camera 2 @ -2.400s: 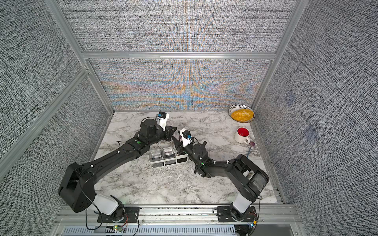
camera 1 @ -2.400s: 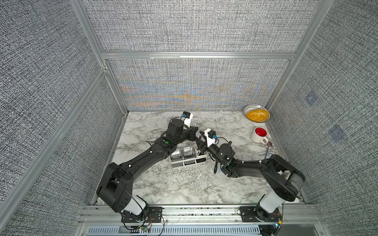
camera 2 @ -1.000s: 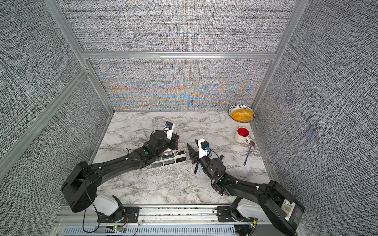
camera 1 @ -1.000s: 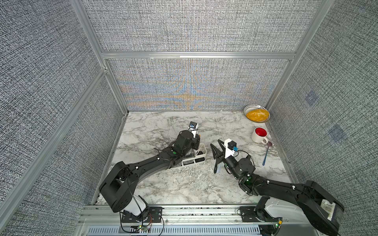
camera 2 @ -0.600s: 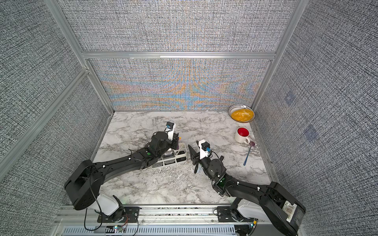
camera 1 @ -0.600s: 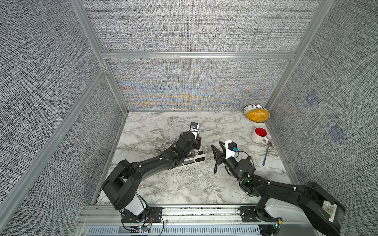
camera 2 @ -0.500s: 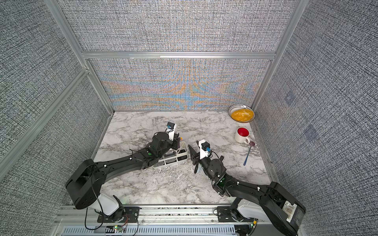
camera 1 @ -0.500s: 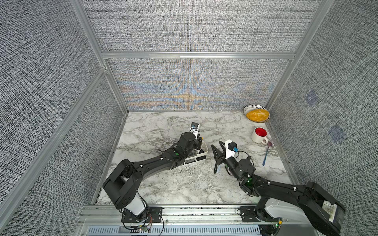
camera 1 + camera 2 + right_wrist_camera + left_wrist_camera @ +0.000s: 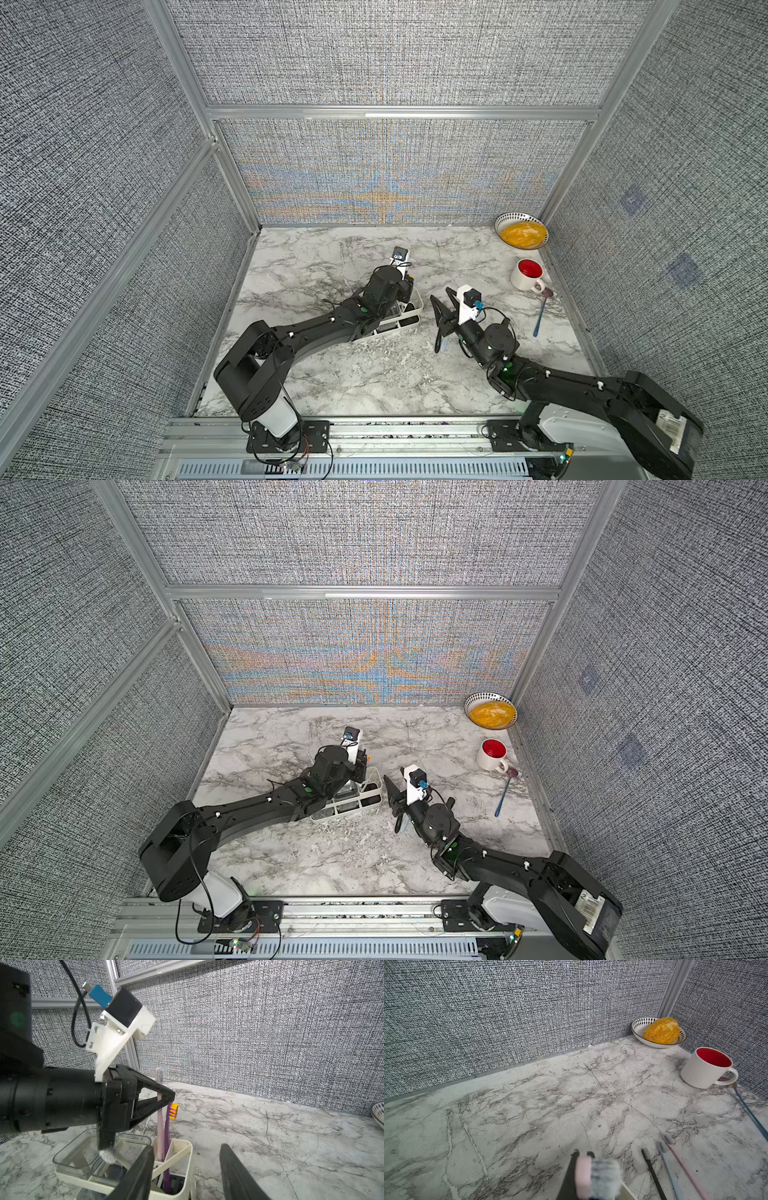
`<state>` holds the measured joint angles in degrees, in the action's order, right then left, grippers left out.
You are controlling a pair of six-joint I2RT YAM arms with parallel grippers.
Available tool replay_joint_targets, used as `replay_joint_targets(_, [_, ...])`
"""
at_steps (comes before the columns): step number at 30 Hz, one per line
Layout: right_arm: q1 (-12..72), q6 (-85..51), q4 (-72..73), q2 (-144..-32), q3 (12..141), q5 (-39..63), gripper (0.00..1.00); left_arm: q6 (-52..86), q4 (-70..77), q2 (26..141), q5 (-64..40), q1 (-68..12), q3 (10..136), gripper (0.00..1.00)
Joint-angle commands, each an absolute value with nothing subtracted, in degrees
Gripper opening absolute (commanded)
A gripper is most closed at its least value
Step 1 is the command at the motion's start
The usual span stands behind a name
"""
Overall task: Place the toothbrush into the toothbrush holder
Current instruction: Place the toothbrush in the toothbrush holder.
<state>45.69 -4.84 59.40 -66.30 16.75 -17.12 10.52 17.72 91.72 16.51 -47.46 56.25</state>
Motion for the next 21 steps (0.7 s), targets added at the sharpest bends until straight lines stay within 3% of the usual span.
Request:
replay_joint_targets(1, [45.7, -4.8, 59.2, -66.1, 16.5, -17.9, 0.53, 8.9, 11.3, 92.8, 17.3, -47.4, 56.1, 0.00])
replay_joint_targets(10, [45.7, -4.8, 59.0, -65.6, 16.0, -18.5, 0.53, 9.5, 7.4, 92.9, 18.8, -47.3, 57.6, 0.02])
replay_joint_targets(21, [45.7, -4.6, 58.4, -64.9, 16.1, -18.9, 0.54, 10.5, 5.1, 91.4, 17.6, -47.4, 58.3, 0.37])
